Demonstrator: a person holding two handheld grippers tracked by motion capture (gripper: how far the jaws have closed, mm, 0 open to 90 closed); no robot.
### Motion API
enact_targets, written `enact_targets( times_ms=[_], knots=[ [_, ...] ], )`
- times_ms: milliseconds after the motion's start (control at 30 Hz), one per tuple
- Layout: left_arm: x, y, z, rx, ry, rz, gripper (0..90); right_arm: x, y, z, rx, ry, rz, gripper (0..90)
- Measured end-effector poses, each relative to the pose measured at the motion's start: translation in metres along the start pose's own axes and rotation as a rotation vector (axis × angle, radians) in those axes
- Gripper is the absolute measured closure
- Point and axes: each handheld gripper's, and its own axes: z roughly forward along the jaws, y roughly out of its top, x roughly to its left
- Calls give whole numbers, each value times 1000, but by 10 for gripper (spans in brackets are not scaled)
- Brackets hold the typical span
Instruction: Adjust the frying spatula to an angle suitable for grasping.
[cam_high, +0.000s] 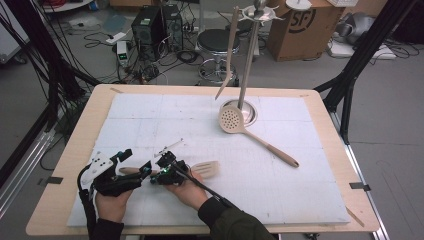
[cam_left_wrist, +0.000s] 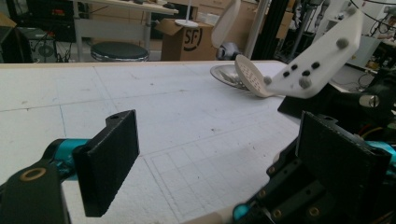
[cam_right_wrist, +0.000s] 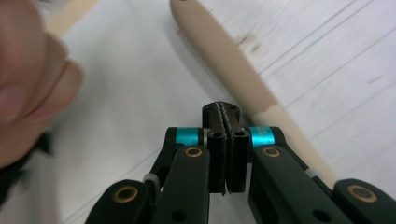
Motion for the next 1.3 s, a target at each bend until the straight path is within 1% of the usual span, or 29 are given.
enact_targets(
  times_ms=[33, 100, 167, 200, 233, 267, 300, 367, 400, 433, 467, 533, 600, 633, 667, 700, 733, 767, 800, 833, 900, 933, 1000, 1167, 1267, 1300],
  knots=[
    [0, 0, 0, 0, 1, 0, 139, 0, 2, 0, 15, -14, -17, 900],
    [0, 0, 0, -1, 1, -1, 139, -1, 5, 0, 28, -8, -7, 900],
    [0, 0, -1, 1, 2, 0, 139, -2, 6, -1, 36, -21, 7, 900],
    [0, 0, -1, 1, 2, 0, 139, -3, 7, -1, 32, -44, 6, 900],
    [0, 0, -1, 0, 3, 0, 139, -4, 7, -1, 29, -51, 7, 900],
    [0, 0, -1, -1, 3, -1, 139, -5, 8, -1, 27, -45, 17, 900],
    [0, 0, -1, -3, 2, -2, 139, -7, 8, -2, 26, -49, 28, 900],
    [0, 0, -2, -4, 3, -2, 139, -9, 9, -2, 16, -76, 18, 900],
    [0, 0, -2, -3, 2, -2, 139, -11, 9, -3, 14, -79, 32, 900],
    [0, 0, -2, -1, 1, 0, 139, -13, 10, -3, 10, -91, 40, 900],
    [1, 0, -2, 0, 1, -1, 139, -15, 10, -4, 4, -105, 43, 900],
    [1, 0, -2, -1, 1, 1, 139, -20, 11, -5, -6, -115, 53, 900],
    [0, 0, -2, -3, 3, -4, 139, -25, 12, -8, -12, -147, 64, 900],
    [1, 0, -2, -3, 4, -2, 139, -28, 13, -9, -18, -157, 78, 900],
    [1, 0, -2, -3, 5, -1, 139, -33, 13, -11, -24, -164, 81, 900],
    [1, 0, -2, -1, 5, 0, 139, -36, 14, -13, -26, -196, 74, 900],
    [1, 0, -2, -2, 6, -3, 139, -39, 14, -15, -26, -211, 65, 900],
    [1, 0, -2, -3, 5, -1, 139, -44, 15, -17, -30, -216, 82, 900],
    [1, 0, -2, -2, 5, 0, 139, -49, 15, -19, -33, -200, 121, 900],
    [1, 0, -2, -1, 3, -2, 139, -51, 15, -20, -38, -201, 130, 900],
    [0, 0, -2, 0, 4, -1, 139, -56, 16, -22, -41, -214, 129, 900],
    [0, 0, -2, 0, 3, 1, 139, -58, 16, -23, -43, -215, 138, 900],
    [0, 0, -2, 0, 4, -1, 139, -63, 16, -25, -49, -229, 143, 900],
    [1, 0, -3, -1, 6, 0, 139, -76, 17, -31, -63, -247, 188, 900],
    [1, 0, -3, 0, 5, 0, 139, -84, 16, -37, -67, -275, 226, 900],
    [1, 0, -3, 0, 5, 1, 139, -87, 16, -39, -67, -282, 232, 900]
  ],
)
